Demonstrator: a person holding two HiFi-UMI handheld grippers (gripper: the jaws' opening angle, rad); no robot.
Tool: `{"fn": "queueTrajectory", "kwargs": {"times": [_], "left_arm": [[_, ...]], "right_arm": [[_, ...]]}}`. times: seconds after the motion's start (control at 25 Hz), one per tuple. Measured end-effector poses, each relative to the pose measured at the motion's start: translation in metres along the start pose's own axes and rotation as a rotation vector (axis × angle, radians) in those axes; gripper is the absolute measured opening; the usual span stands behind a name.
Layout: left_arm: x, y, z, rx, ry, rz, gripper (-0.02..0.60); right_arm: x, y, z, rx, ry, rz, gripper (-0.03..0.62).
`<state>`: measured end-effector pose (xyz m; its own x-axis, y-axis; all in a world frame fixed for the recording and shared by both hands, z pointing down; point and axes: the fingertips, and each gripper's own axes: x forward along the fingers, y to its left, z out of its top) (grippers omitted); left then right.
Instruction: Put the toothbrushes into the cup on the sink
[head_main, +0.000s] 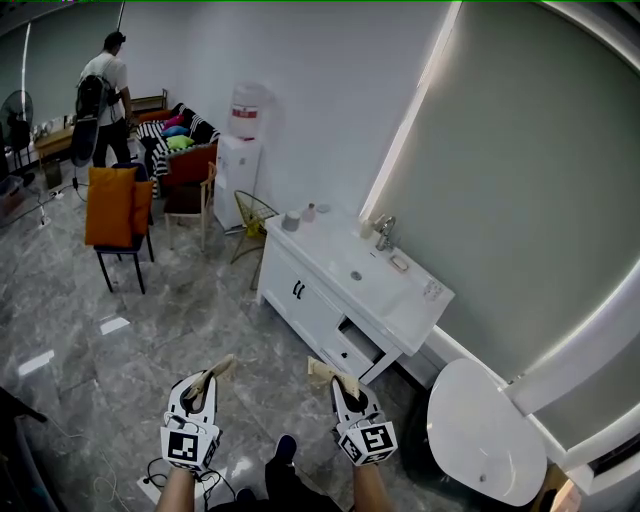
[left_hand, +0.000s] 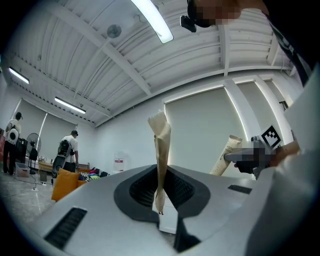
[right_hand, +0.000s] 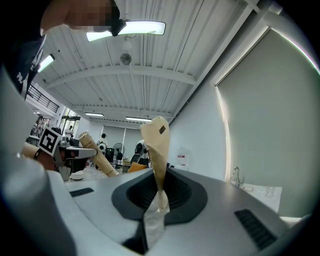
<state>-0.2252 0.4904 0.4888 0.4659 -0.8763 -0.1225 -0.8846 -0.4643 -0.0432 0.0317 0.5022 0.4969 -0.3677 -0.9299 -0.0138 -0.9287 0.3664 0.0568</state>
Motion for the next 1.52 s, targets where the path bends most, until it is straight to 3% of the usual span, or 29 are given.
{"fn": "queueTrajectory", "kwargs": {"times": [0.6,1.52], "left_arm": [[0.121,0.022,-0.025,-0.014,0.019,0.01,0.046],[0.307,0.031,-0.046,-0.033,0.04,0.111,0.045]], "right_arm": [[0.101,-0.079,-0.018,0.017,0.031,0.014,0.048],[0.244,-0.227,-0.033,0.04,0.037,0.086,0.048]]}}
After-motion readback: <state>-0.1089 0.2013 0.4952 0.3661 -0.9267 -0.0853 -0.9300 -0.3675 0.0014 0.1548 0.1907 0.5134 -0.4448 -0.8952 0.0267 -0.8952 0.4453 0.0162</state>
